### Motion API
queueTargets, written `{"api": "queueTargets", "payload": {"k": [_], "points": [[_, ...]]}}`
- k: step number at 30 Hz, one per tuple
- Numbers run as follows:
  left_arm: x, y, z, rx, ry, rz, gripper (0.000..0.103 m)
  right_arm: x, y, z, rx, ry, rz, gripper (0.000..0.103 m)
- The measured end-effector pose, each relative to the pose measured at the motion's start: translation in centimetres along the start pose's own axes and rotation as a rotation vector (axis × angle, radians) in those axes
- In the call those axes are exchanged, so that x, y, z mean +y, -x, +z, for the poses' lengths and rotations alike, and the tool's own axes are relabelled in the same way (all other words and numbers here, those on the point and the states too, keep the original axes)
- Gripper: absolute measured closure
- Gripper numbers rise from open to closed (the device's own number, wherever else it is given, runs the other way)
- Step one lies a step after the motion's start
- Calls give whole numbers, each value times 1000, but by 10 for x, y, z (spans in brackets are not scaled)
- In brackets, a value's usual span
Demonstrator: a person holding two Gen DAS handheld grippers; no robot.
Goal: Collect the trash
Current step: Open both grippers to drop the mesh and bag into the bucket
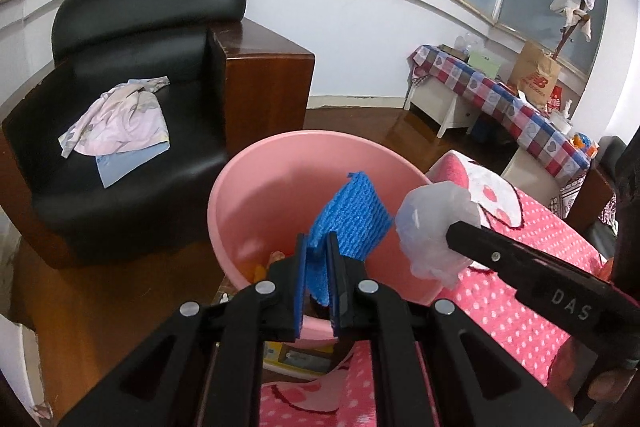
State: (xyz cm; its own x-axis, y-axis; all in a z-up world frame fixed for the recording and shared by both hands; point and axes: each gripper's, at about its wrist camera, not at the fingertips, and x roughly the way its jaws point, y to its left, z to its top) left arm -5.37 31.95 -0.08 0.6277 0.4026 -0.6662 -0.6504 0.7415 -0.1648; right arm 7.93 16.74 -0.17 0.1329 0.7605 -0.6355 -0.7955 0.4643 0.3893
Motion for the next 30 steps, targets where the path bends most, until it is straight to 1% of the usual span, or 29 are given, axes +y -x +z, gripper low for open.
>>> {"api": "queueTargets", "payload": {"k": [13,19,20,24,30], "points": [[1,-4,-2,12,2,14,95,0,-9,-3,11,0,-13,90],[5,-5,-4,16,7,20,89,-1,-11,-2,12,-2,-6,90],[5,-5,-4,16,7,22,87,-1,-12,-3,12,-4,-3,90],[6,-3,-3,9,9,30,75,-3,-14,-2,19,-14,2,90],[5,-2,-3,6,8,29,72,-3,-16,-2,26,-14,-5,88]]}}
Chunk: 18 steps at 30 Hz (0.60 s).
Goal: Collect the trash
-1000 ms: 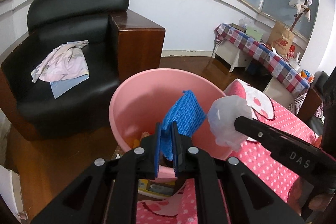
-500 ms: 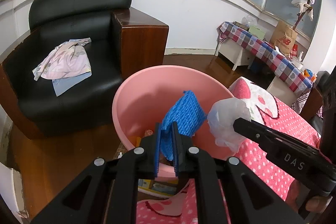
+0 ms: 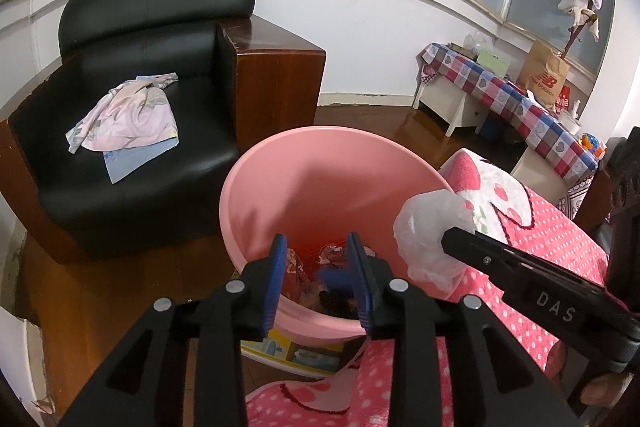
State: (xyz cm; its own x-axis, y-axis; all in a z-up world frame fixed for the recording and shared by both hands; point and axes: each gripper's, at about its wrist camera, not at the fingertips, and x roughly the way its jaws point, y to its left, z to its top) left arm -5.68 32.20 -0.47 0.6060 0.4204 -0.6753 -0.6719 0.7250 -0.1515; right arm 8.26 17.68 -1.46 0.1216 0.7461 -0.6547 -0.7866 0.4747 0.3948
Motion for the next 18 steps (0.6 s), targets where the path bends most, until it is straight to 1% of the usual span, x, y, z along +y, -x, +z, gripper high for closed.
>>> {"api": "queueTargets", "payload": {"k": [2,4,5,10,18], "points": [[-1,1,0,-1,0,-1,71,1,0,-1,-3,2,-2,86],[-1,1,0,-1,1,-1,68,2,0,-1,-3,2,2,81],[-1,1,0,-2,1,-1,68,2,1,-1,-5,1,2,81],[-1,3,0,-4,0,-1,66,2,4,0,-10,4,6,78],[-5,12,1,-18,-7,-14,60,1,21,-9,-29,17,-7,77]]}}
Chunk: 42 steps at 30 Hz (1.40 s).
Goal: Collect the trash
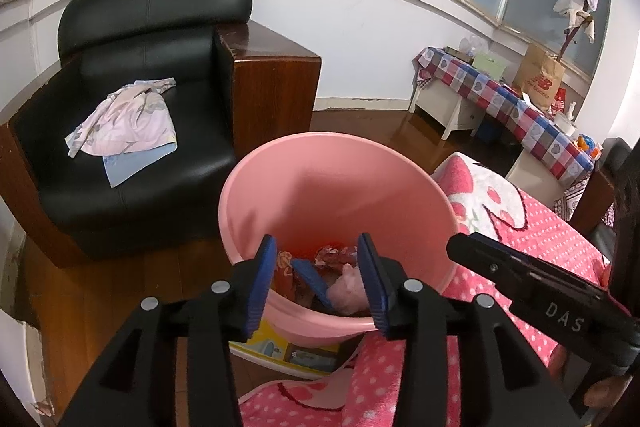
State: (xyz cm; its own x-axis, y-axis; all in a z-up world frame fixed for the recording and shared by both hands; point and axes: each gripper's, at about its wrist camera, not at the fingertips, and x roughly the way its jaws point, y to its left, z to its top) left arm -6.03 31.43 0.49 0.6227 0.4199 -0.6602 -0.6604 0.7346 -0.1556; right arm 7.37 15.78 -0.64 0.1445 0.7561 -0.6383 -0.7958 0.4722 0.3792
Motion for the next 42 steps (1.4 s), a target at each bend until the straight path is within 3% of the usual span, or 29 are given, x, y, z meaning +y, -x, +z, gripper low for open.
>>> {"api": "queueTargets", "payload": {"k": [3,6,9,19,38,42], "points": [[-4,6,0,-10,-9,-10,58,2,10,-4,-5,6,-13,76],[-7,11,0,-19,-14,-19,57,2,22,-8,-14,8,-23,64],[-14,19,-1,-28,-26,-30,57,3,32,-11,-21,13,-32,59],[-31,44,-7,-43,-76,-30,57,14,70,-30,-51,87,-92,57],[-60,74,-24,-61,-144,-38,57,6,109,-54,-107,54,-160,55],[-65,76,-25,-65,-157,-47,57,4,113,-60,-110,50,-172,49]]}}
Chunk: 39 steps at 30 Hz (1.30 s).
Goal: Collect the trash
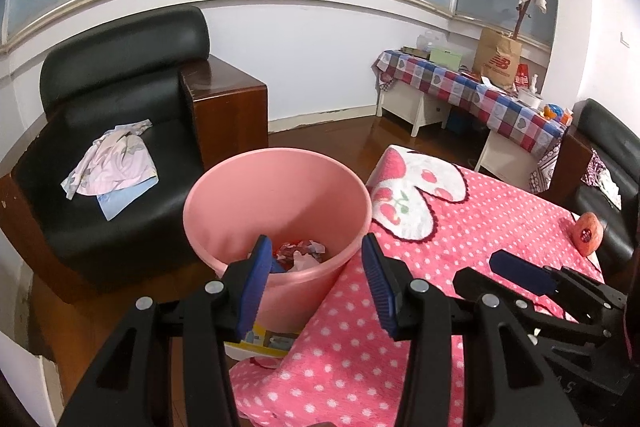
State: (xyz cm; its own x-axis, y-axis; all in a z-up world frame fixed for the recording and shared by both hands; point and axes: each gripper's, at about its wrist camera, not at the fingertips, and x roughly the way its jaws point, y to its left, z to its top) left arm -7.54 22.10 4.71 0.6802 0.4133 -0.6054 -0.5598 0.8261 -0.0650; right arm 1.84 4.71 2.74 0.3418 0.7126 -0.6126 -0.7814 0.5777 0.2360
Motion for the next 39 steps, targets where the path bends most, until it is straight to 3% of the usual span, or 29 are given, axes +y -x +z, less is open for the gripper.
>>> {"api": "queueTargets", "payload": {"k": [39], "points": [[-22,2,-4,7,-44,-18,57,-13,14,-11,-26,-24,-36,47]]}}
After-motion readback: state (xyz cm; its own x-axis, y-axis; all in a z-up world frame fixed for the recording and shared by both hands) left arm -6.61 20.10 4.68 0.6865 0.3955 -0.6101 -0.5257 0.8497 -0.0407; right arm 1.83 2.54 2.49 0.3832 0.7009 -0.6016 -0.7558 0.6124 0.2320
